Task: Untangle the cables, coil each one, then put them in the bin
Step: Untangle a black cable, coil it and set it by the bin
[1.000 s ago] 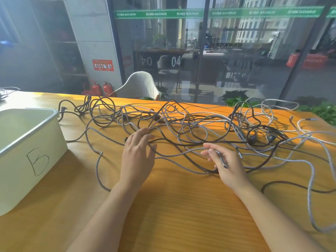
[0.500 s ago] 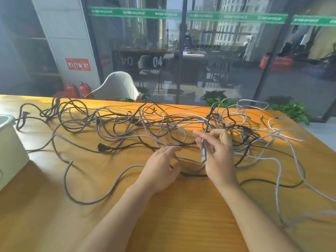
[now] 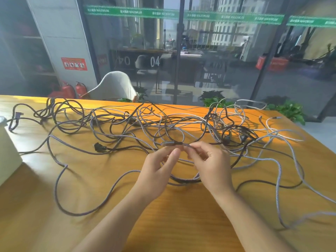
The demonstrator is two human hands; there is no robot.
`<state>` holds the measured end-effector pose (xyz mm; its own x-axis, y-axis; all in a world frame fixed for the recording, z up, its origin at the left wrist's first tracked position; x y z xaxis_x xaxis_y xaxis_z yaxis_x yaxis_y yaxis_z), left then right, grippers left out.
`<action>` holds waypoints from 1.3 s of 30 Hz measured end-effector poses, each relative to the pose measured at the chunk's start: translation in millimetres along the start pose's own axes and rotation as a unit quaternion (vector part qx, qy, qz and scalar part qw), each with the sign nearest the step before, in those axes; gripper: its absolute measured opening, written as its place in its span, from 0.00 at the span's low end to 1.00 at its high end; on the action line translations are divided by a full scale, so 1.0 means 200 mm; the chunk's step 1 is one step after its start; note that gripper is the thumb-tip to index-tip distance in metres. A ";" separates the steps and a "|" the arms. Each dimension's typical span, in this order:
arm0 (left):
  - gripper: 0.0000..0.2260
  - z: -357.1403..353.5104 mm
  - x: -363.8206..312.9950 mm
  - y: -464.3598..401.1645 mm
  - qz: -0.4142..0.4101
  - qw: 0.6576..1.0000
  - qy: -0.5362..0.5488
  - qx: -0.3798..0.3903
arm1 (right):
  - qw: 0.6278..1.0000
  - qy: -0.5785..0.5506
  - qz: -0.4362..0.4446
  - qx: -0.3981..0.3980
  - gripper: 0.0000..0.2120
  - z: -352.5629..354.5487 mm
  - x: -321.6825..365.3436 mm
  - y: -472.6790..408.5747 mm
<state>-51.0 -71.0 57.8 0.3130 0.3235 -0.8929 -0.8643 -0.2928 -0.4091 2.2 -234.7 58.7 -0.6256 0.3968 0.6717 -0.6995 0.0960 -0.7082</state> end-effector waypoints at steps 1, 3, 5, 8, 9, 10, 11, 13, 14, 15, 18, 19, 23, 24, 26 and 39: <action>0.15 -0.01 -0.01 0.01 0.025 0.999 0.034 -0.009 | 1.000 0.004 0.006 -0.001 0.08 -0.01 0.01 0.01; 0.18 -0.01 -0.03 0.01 0.070 0.993 0.083 -0.037 | 1.000 0.009 0.026 0.000 0.07 -0.02 0.02 0.03; 0.20 0.00 -0.03 0.00 0.104 0.987 0.111 -0.049 | 0.999 0.005 0.046 0.018 0.10 -0.03 0.03 0.04; 0.20 0.03 -0.02 -0.02 0.137 0.976 0.155 -0.061 | 0.994 -0.036 0.029 0.099 0.13 -0.05 0.06 0.09; 0.20 0.05 -0.02 -0.03 0.145 0.971 0.178 -0.067 | 0.989 -0.051 0.015 0.141 0.14 -0.05 0.07 0.11; 0.19 0.06 -0.02 -0.04 0.152 0.966 0.197 -0.070 | 0.981 -0.065 0.003 0.180 0.15 -0.06 0.08 0.12; 0.20 0.07 -0.02 -0.04 0.157 0.963 0.210 -0.067 | 0.974 -0.076 -0.007 0.214 0.15 -0.06 0.10 0.13; 0.23 0.09 -0.04 -0.04 0.164 0.962 0.214 -0.045 | 0.963 -0.092 -0.025 0.253 0.15 -0.08 0.12 0.14; 0.25 0.09 -0.05 -0.04 0.166 0.962 0.216 -0.027 | 0.960 -0.095 -0.029 0.261 0.15 -0.08 0.13 0.14; 0.27 0.09 -0.07 -0.03 0.171 0.961 0.216 -0.009 | 0.959 -0.097 -0.032 0.264 0.14 -0.09 0.13 0.15; 0.30 0.08 -0.10 -0.01 0.178 0.961 0.211 0.021 | 0.961 -0.093 -0.028 0.260 0.15 -0.09 0.12 0.15; 0.30 0.08 -0.10 -0.01 0.176 0.961 0.213 0.025 | 0.962 -0.090 -0.025 0.258 0.17 -0.09 0.11 0.16; 0.30 0.08 -0.11 -0.01 0.173 0.954 0.241 0.034 | 0.961 -0.102 -0.034 0.256 0.21 -0.11 0.12 0.18; 0.30 0.09 -0.12 0.00 0.172 0.953 0.246 0.038 | 0.960 -0.106 -0.039 0.257 0.20 -0.11 0.13 0.19; 0.30 0.09 -0.14 0.00 0.166 0.954 0.247 0.049 | 0.958 -0.107 -0.042 0.263 0.17 -0.12 0.14 0.20; 0.26 0.12 -0.15 -0.02 0.165 0.936 0.308 0.034 | 0.945 -0.110 -0.077 0.298 0.19 -0.13 0.16 0.19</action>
<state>-66.4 -58.3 90.0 0.1750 -0.3606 -0.9161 -0.9703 -0.2210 -0.0984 -36.4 -195.2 47.7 -0.5120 0.2134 0.8320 -0.8167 -0.4211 -0.3946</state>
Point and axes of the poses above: each hand's wrist, its own y-axis away from the middle knuckle, its own z-axis out of the back of the hand, x = y × z, the point moved 1 cm from there along -y, towards the middle knuckle, and after that the axes turned 13 degrees about -x, right-handed, at the moved point
